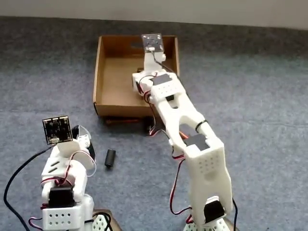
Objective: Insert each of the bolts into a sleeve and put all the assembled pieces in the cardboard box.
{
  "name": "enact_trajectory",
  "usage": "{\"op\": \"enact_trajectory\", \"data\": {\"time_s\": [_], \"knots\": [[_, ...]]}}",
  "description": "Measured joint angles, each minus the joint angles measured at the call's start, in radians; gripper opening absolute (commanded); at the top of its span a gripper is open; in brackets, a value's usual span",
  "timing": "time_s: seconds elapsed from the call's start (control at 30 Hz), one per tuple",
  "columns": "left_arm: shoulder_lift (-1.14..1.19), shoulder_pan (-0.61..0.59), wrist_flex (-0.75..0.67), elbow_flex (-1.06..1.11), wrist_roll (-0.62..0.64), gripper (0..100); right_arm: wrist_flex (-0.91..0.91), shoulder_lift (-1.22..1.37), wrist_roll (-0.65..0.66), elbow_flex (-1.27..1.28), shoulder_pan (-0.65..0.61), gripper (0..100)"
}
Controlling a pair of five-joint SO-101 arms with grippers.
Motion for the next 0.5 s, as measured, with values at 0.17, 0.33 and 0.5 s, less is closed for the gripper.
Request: {"op": "enact_trajectory", "data": {"time_s": [0.17,0.33,0.5], "knots": [[0.0,0.0,0.0,0.0,0.0,1,0.064,0.002,-0.026,-0.003,-0.011,0.6],[0.0,0.0,0.0,0.0,0.0,1,0.068,0.0,-0.026,-0.003,-0.015,0.6],[0.0,0.0,0.0,0.0,0.0,1,0.068,0.002,-0.026,-0.003,-0.015,0.6]]}}
